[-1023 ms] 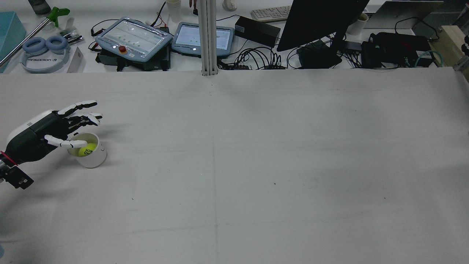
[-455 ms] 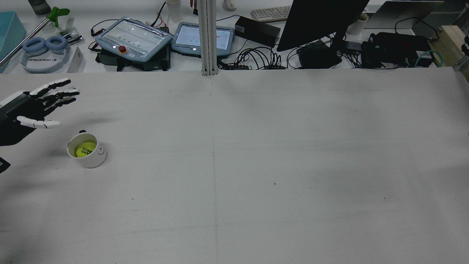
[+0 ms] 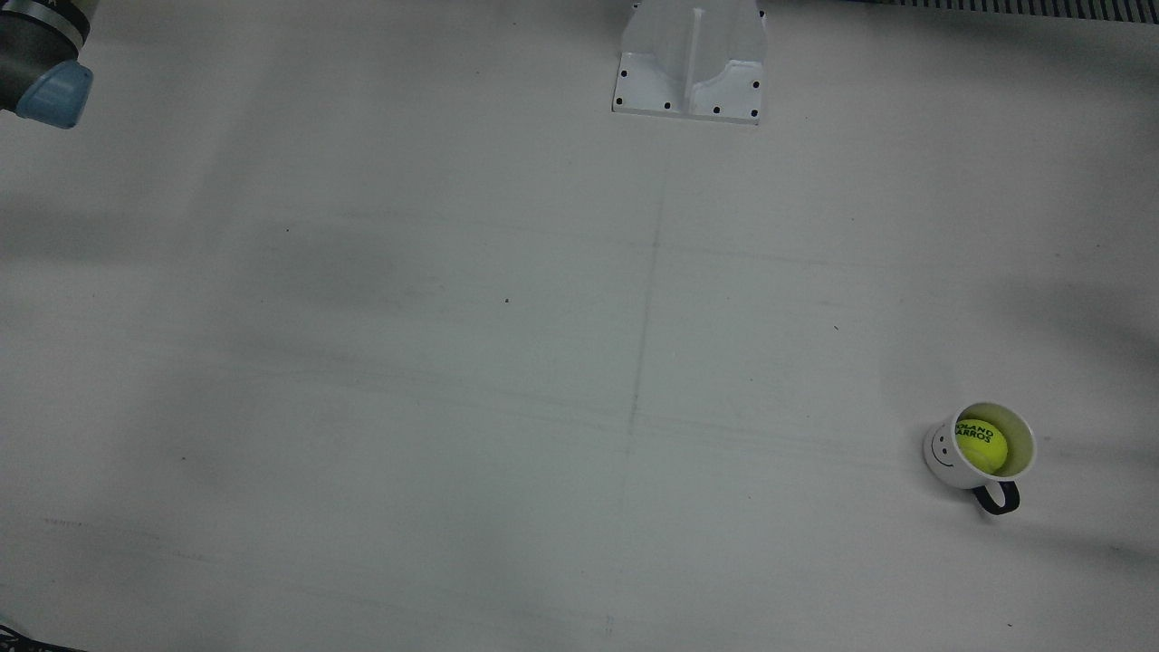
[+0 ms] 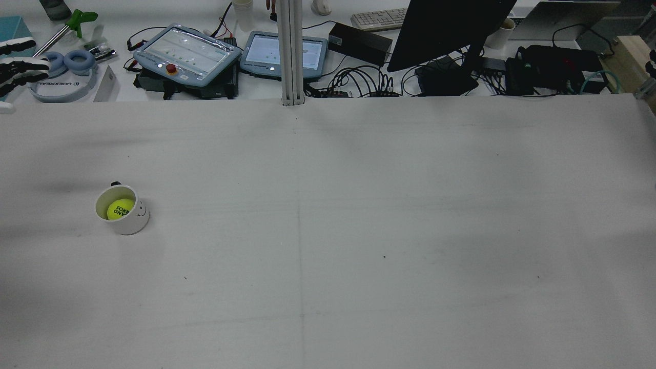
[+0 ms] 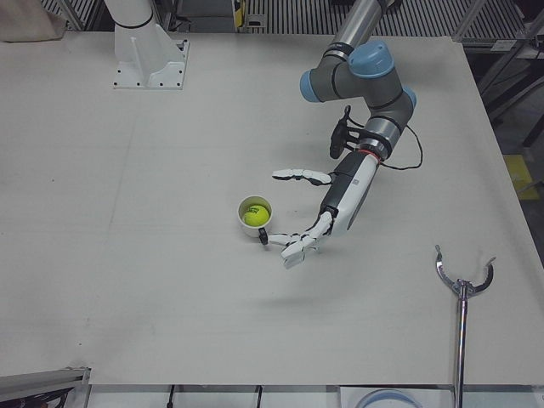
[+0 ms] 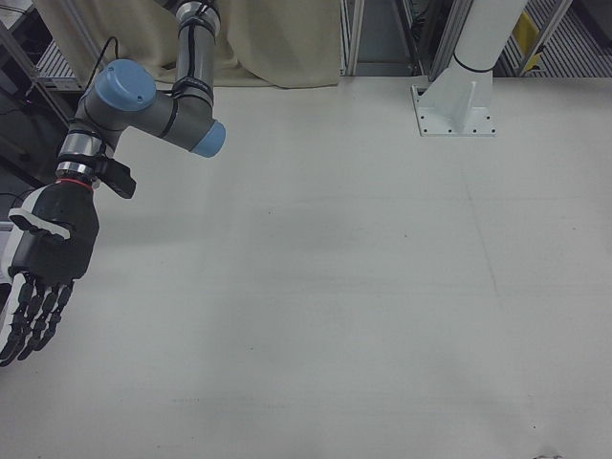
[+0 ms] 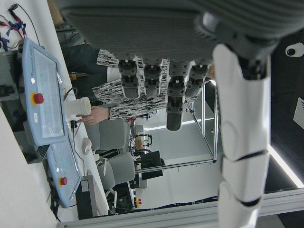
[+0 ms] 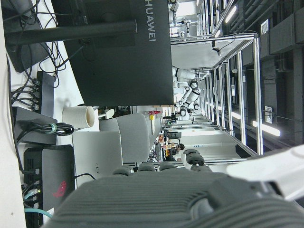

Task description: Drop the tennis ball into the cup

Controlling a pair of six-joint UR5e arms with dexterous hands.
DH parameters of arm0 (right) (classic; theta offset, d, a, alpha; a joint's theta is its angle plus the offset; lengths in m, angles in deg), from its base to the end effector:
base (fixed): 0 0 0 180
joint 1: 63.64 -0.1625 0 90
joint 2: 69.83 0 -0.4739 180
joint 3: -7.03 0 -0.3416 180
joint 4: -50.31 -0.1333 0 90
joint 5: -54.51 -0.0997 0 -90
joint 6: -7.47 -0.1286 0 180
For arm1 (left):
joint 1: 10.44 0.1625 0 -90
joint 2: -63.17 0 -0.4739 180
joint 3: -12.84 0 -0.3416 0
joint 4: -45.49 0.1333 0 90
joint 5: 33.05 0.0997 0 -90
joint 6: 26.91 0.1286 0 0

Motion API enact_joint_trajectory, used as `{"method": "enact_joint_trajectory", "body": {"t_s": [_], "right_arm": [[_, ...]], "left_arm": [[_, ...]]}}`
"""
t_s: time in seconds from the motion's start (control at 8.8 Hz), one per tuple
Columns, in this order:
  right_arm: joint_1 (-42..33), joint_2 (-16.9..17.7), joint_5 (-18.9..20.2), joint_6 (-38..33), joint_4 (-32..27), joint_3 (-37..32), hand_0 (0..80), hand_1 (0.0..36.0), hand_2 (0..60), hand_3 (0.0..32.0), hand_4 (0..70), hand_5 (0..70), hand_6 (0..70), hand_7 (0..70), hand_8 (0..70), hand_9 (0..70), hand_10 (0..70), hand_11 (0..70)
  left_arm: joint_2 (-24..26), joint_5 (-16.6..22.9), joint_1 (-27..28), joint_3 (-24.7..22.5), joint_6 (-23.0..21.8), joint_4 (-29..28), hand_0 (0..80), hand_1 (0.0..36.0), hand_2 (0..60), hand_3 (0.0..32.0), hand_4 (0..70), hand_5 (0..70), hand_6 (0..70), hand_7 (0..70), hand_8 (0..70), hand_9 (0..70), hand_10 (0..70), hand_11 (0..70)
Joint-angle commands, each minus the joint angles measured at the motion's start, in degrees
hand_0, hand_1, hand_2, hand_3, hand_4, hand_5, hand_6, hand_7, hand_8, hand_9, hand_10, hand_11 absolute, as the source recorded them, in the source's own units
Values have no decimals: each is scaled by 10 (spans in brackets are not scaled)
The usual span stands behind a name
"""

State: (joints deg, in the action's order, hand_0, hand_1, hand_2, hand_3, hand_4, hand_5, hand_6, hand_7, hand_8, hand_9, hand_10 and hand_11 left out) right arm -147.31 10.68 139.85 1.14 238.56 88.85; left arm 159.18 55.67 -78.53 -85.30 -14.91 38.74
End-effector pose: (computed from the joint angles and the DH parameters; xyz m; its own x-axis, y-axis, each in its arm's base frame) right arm 0.0839 -0.5474 0.7366 -0.9949 0.0163 -0.0997 0.0970 -0.1226 -0.9877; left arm 0.0739 -0.5486 0.5976 -0.9426 -0.2772 -0.1864 0.0643 0.3973 -0.9154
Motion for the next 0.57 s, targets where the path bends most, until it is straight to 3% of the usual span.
{"method": "enact_joint_trajectory", "body": {"t_s": [0.0, 0.23, 0.34, 0.45], "right_arm": [[0, 0, 0, 0, 0, 0, 0, 0, 0, 0, 0, 0, 0, 0, 0, 0, 0, 0], [0, 0, 0, 0, 0, 0, 0, 0, 0, 0, 0, 0, 0, 0, 0, 0, 0, 0], [0, 0, 0, 0, 0, 0, 0, 0, 0, 0, 0, 0, 0, 0, 0, 0, 0, 0], [0, 0, 0, 0, 0, 0, 0, 0, 0, 0, 0, 0, 0, 0, 0, 0, 0, 0]], "left_arm": [[15, 26, -82, -21, 1, 31, 600, 254, 85, 0, 84, 123, 248, 163, 96, 116, 119, 199], [15, 29, -107, -18, 1, 40, 631, 288, 61, 0, 50, 104, 107, 135, 54, 89, 106, 184], [14, 29, -113, -14, 1, 42, 635, 292, 68, 0, 53, 108, 124, 137, 57, 88, 105, 183], [14, 29, -113, -15, 0, 42, 632, 283, 85, 0, 53, 126, 218, 126, 76, 87, 105, 182]]}}
